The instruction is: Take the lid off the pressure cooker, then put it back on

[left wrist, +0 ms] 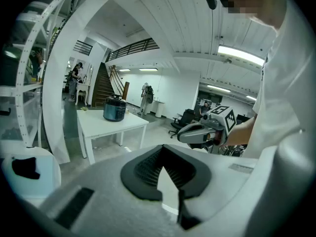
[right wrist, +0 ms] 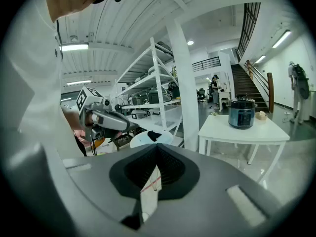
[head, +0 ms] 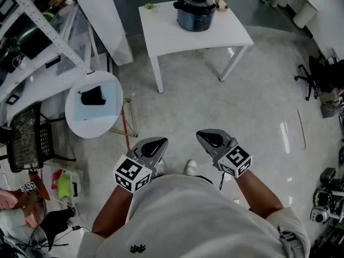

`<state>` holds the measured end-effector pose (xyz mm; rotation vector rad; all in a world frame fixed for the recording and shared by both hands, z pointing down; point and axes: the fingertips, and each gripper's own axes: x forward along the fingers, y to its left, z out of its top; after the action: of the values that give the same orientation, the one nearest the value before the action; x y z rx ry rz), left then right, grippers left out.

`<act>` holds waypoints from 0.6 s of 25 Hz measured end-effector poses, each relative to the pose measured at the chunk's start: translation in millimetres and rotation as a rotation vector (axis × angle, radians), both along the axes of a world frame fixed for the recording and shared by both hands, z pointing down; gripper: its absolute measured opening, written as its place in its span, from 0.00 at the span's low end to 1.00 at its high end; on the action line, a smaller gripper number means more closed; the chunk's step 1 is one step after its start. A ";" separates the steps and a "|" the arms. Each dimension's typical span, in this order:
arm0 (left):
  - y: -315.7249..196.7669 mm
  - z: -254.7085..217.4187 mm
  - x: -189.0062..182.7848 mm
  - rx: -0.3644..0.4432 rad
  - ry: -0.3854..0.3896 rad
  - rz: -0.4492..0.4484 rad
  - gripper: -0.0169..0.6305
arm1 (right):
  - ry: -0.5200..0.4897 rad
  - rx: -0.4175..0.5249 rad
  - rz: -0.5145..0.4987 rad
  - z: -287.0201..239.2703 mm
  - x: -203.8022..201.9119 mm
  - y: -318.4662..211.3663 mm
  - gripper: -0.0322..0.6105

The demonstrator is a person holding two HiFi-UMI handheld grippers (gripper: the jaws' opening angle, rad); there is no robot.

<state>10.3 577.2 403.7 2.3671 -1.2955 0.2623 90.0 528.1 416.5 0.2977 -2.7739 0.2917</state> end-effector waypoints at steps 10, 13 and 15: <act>29.7 -1.1 -73.0 0.024 0.006 0.055 0.04 | 0.003 0.006 0.021 -2.6 -78.3 28.4 0.07; 34.9 -0.3 -87.9 0.027 0.012 0.086 0.04 | -0.013 0.005 0.062 -4.3 -92.0 33.9 0.07; 36.4 1.7 -94.7 0.025 0.021 0.106 0.04 | -0.039 -0.001 0.084 -6.5 -97.7 38.0 0.07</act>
<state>-84.4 613.6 405.4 2.4570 -1.1724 0.2538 -7.7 566.0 410.0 0.4136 -2.8036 0.3223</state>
